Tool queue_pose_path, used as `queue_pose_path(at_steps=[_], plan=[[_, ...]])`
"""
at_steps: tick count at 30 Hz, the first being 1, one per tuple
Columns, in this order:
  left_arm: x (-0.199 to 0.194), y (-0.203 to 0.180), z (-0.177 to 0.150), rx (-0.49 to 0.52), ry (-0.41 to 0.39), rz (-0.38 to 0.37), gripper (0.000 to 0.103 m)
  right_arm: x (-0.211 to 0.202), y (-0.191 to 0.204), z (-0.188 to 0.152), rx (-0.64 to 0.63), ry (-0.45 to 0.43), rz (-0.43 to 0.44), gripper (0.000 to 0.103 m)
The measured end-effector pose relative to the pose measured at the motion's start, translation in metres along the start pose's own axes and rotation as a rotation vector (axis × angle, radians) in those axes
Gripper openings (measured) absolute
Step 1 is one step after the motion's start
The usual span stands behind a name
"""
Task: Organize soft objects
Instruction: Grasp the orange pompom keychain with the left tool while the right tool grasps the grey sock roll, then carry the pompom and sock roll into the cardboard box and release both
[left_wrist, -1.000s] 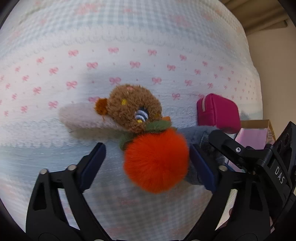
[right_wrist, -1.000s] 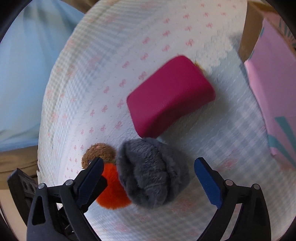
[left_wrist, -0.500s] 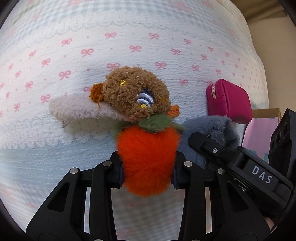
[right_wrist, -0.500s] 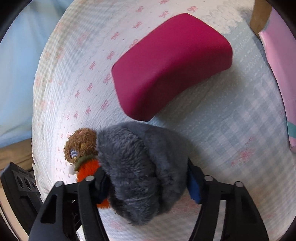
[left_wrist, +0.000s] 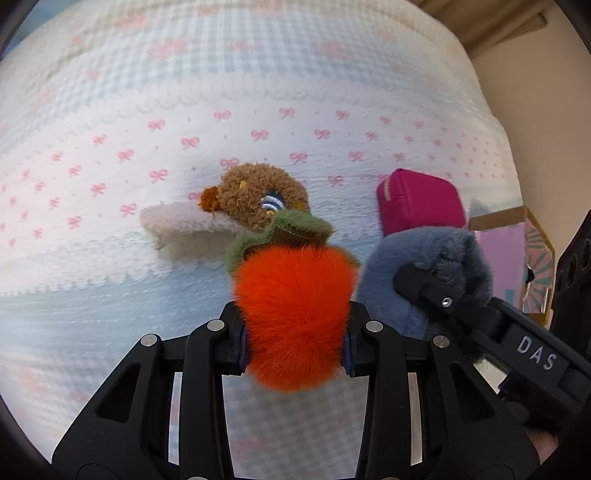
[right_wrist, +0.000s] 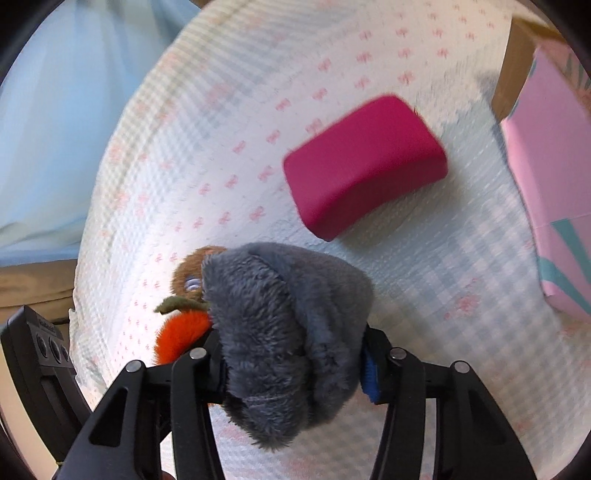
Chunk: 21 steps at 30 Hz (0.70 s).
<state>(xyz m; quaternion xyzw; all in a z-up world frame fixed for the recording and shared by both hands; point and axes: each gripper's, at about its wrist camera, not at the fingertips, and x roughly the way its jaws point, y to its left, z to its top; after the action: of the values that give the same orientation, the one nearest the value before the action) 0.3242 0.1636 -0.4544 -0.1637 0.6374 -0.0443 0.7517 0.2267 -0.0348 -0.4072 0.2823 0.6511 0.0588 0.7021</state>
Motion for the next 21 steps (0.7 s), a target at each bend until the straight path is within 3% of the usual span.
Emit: queue_pose_path(at_steps=[11,21], plan=[[-0.083,-0.032,-0.027,0.056,-0.126,0.006,0.032,-0.083,0.027,-0.022,-0.078,-0.132,0.041,0.048],[-0.165,-0.099,-0.061,0.153,-0.234,-0.015,0.032,-0.185,0.012,-0.056,-0.124,-0.25,0.06,0.048]])
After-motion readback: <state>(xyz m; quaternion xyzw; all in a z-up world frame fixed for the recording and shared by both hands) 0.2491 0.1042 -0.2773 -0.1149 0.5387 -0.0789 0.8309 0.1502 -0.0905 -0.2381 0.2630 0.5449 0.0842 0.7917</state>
